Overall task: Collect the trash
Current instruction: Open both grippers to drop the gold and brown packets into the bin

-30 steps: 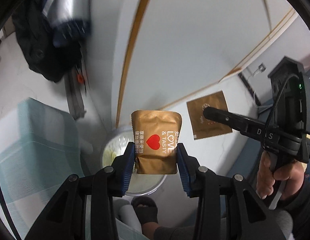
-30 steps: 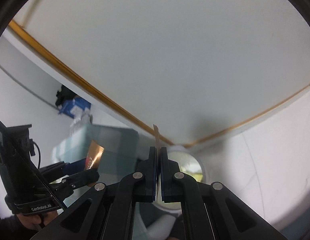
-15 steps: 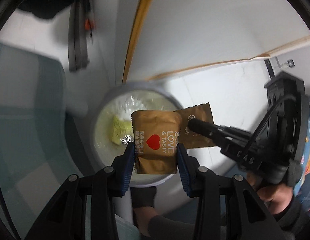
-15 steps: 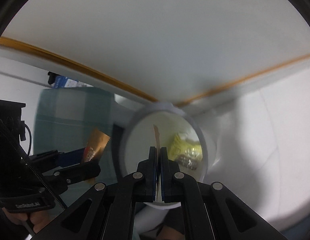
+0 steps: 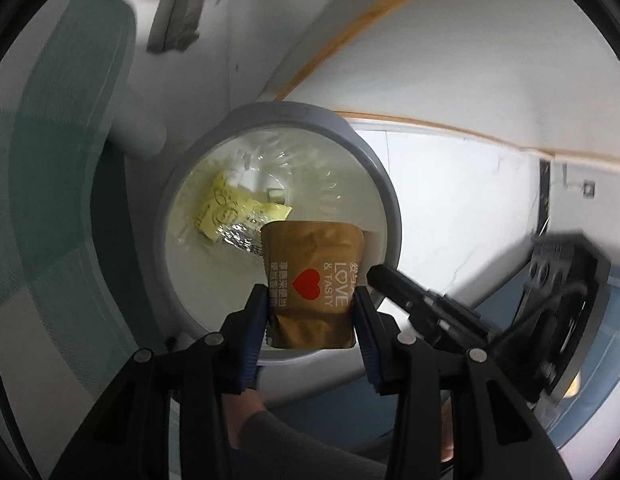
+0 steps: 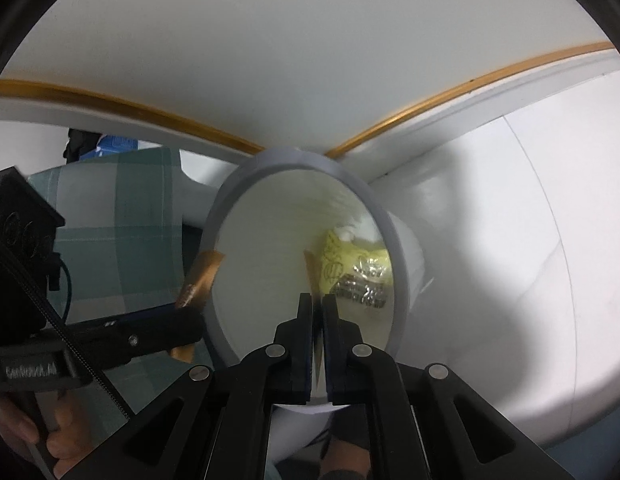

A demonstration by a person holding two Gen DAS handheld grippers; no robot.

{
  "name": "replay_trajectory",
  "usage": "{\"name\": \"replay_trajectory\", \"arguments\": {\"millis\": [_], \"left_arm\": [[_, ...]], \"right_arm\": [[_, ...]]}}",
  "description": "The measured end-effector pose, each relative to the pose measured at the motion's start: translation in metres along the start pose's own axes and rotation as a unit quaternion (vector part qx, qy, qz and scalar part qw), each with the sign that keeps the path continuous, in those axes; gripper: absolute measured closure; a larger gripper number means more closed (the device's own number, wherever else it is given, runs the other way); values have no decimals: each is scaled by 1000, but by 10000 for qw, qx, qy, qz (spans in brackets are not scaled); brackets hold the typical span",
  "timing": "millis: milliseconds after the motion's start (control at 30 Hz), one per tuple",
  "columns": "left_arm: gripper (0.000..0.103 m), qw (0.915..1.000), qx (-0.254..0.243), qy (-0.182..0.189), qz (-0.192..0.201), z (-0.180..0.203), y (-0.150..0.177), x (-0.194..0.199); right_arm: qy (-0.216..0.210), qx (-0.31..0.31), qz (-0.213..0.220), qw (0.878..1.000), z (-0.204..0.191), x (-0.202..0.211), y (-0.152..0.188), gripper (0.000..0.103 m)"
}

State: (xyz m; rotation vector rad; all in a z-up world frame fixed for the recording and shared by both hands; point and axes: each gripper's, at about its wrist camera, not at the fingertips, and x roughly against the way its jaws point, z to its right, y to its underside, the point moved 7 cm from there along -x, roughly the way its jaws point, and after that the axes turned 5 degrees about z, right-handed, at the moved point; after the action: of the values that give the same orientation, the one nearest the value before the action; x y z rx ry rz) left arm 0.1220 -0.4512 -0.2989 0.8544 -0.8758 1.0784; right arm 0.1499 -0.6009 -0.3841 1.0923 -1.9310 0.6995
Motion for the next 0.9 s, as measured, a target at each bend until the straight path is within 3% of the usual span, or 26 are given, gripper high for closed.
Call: {"name": "replay_trajectory", "arguments": {"millis": [133, 267, 733, 900], "left_arm": [[61, 9994, 301, 71, -141, -8, -2, -9], [50, 9995, 293, 45, -92, -10, -3, -9], [33, 9997, 227, 53, -38, -8, 8, 12], [33, 9995, -228, 7, 209, 5, 11, 30]], "right_arm": [[95, 155, -17, 9998, -1, 1, 5, 97], [102, 127, -15, 9999, 2, 6, 7, 97], [195, -294, 357, 9987, 25, 31, 13, 91], [246, -567, 618, 9962, 39, 48, 15, 75]]}}
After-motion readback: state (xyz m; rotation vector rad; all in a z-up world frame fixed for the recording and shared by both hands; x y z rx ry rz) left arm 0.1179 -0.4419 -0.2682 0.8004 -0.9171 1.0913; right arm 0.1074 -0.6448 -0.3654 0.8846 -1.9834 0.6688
